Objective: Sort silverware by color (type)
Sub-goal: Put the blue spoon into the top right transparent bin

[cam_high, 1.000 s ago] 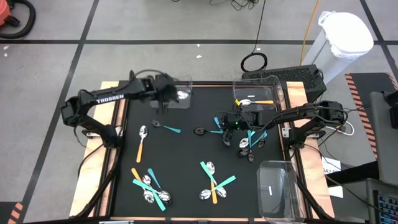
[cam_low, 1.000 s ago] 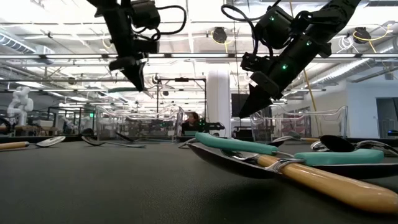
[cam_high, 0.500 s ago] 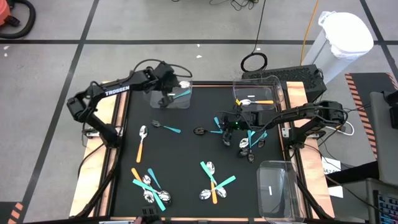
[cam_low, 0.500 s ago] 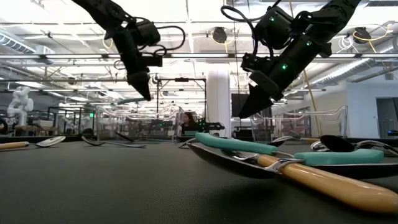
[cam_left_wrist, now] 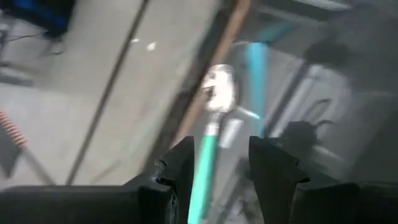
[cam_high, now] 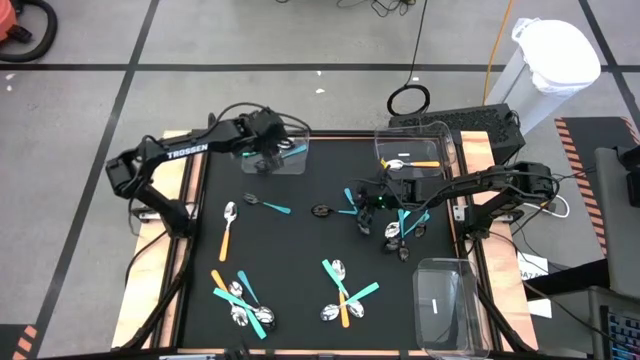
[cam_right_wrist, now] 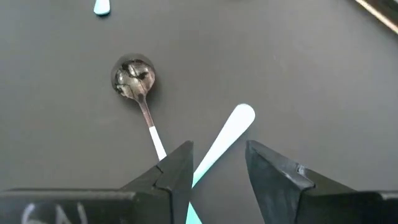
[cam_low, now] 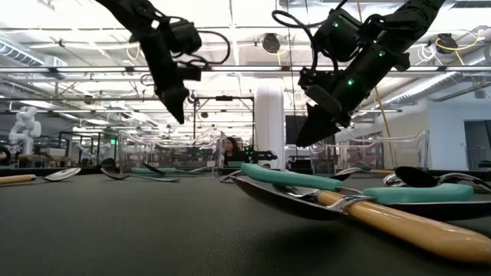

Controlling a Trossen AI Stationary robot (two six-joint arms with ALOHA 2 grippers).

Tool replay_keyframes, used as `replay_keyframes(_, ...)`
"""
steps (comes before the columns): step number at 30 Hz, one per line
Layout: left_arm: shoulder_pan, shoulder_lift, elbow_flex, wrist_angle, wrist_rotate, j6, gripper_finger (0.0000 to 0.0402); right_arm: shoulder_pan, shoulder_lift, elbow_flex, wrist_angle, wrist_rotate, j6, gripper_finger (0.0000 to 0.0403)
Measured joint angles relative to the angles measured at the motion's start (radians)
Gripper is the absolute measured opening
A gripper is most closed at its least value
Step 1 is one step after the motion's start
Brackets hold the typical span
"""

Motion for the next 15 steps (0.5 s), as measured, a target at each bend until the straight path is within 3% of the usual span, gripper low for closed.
replay_keyframes(7, -0.202, -0.018, -0.023, 0.063, 0.456, -0.012, 0.0122, 0.014, 0.000, 0.000, -0.055, -0.039, 0.043, 0.0141)
replay_keyframes(11, -0.354, -0.002, -0.078, 0.206, 0.468, -0.012, 0.0105, 0.041, 0.000, 0.000, -0.045, 0.008, 0.062, 0.0141)
replay_keyframes(15, -0.463, 0.007, -0.135, 0.372, 0.399, -0.014, 0.0100, 0.069, 0.000, 0.000, -0.044, 0.006, 0.100, 0.0141)
